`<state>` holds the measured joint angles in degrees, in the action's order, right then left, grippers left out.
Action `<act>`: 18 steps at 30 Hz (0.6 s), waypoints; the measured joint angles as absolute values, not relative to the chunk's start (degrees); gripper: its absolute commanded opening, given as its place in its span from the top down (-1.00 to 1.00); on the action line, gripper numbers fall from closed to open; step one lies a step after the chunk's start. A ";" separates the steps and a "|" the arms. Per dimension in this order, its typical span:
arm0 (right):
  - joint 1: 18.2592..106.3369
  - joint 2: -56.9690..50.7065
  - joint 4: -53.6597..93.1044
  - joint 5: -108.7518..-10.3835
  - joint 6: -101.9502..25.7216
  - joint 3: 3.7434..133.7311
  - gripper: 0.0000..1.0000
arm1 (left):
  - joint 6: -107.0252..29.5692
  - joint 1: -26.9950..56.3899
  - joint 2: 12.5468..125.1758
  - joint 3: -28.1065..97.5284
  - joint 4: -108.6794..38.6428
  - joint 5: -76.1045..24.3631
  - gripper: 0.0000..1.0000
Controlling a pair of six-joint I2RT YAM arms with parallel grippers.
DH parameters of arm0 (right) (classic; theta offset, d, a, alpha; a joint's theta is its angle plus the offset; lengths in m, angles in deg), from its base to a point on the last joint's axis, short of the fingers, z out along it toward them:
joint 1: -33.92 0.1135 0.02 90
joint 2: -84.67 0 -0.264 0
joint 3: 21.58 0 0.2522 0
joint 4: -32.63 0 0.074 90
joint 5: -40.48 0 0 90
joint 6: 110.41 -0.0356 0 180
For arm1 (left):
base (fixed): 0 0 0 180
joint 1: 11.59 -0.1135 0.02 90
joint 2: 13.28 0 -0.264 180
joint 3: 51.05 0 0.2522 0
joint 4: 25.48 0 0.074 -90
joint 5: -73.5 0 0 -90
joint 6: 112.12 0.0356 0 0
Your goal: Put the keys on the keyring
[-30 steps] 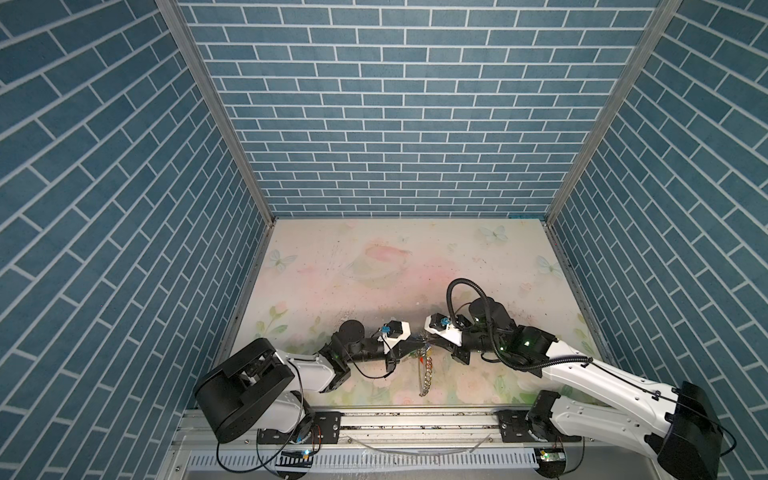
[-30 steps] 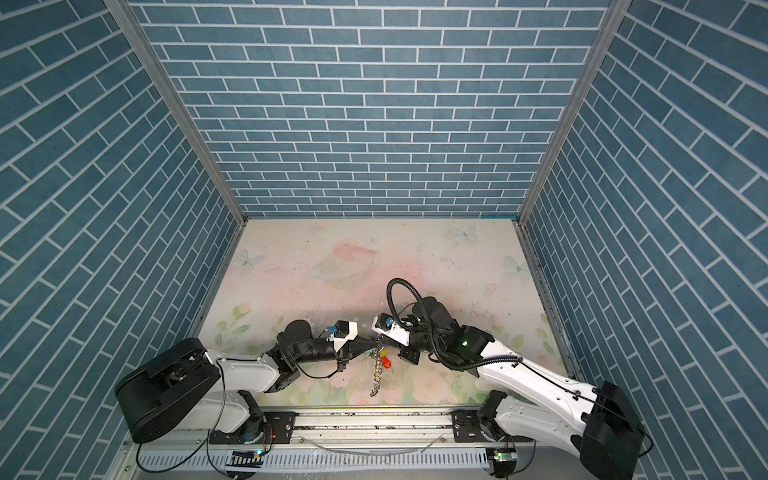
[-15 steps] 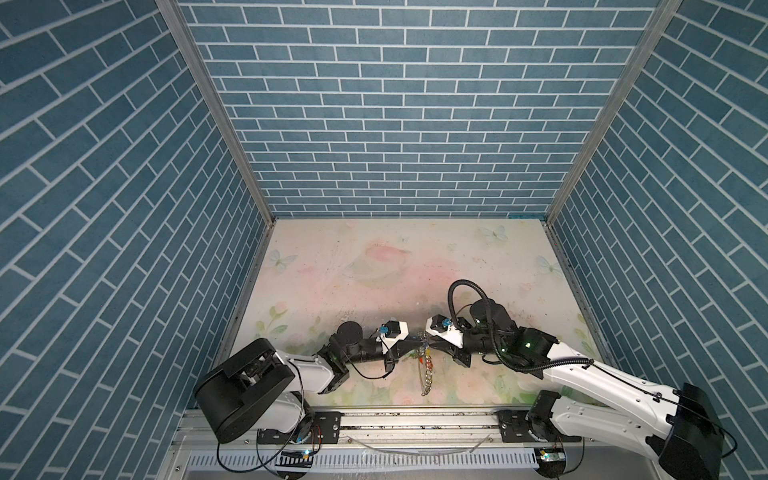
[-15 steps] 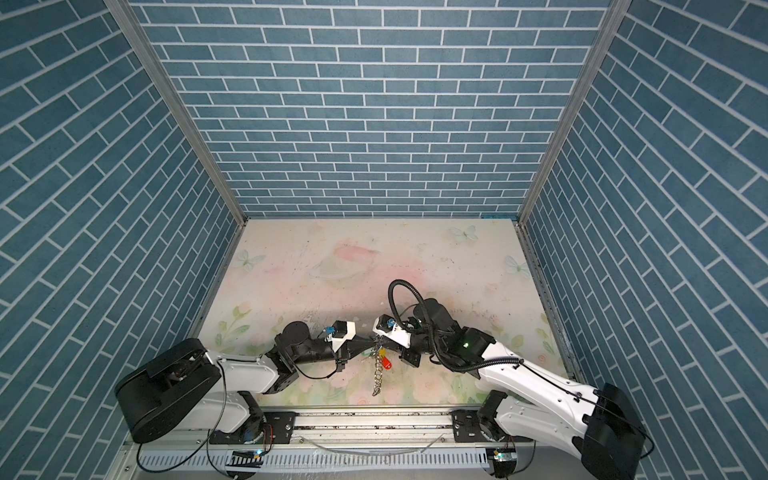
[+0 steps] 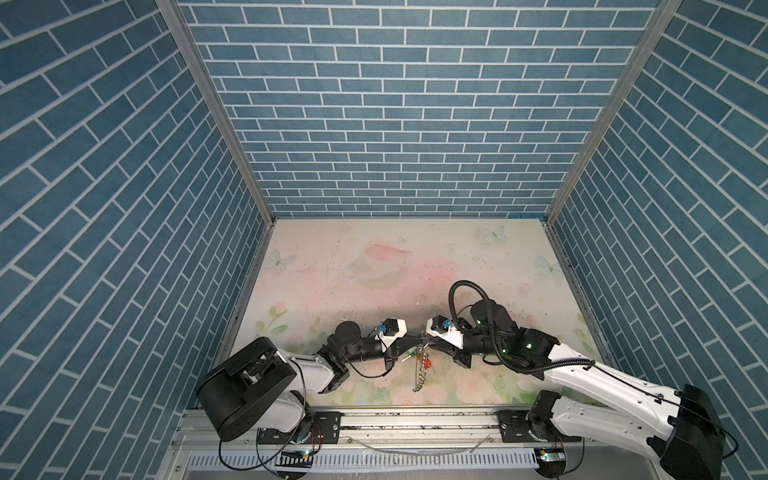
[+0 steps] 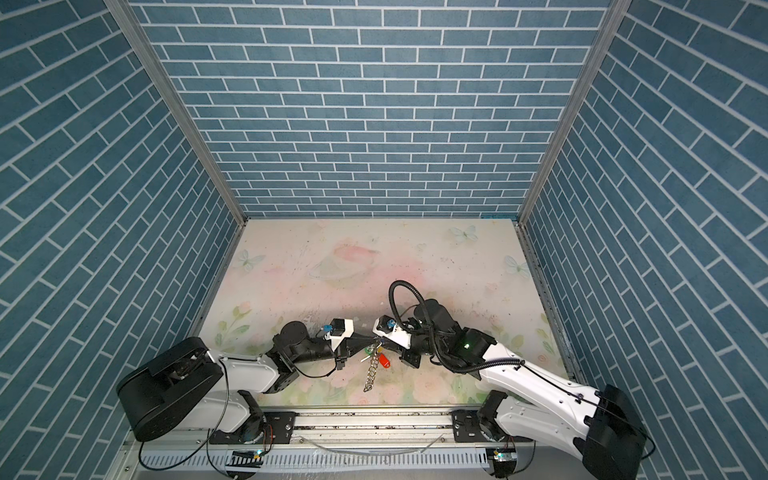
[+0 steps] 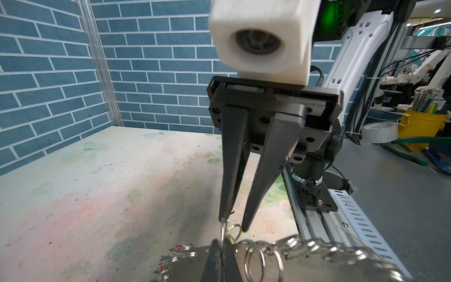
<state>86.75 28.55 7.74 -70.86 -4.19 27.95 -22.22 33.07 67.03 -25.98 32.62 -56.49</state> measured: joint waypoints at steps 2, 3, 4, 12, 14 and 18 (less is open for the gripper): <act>86.75 29.97 7.80 -70.18 -4.40 27.58 0.47 | -22.31 33.03 67.03 -25.98 32.62 -56.62 1.00; 86.75 30.67 8.00 -69.90 -4.60 27.34 0.44 | -22.35 33.01 67.03 -25.98 32.62 -56.64 1.00; 86.75 31.13 8.30 -69.72 -4.67 27.12 0.43 | -22.37 32.99 67.03 -25.98 32.62 -56.64 1.00; 86.75 28.64 9.79 -68.59 -5.17 26.93 0.34 | -22.72 32.94 67.10 -25.98 32.64 -56.92 1.00; 86.75 28.09 10.62 -68.63 -5.17 26.86 0.34 | -22.83 32.94 67.14 -25.98 32.68 -57.16 1.00; 86.75 27.92 12.41 -69.15 -5.17 26.84 0.40 | -23.05 32.94 67.75 -25.98 33.12 -57.62 1.00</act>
<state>86.75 27.92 12.41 -69.15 -5.17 26.84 -23.05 32.94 67.75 -25.98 33.12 -57.62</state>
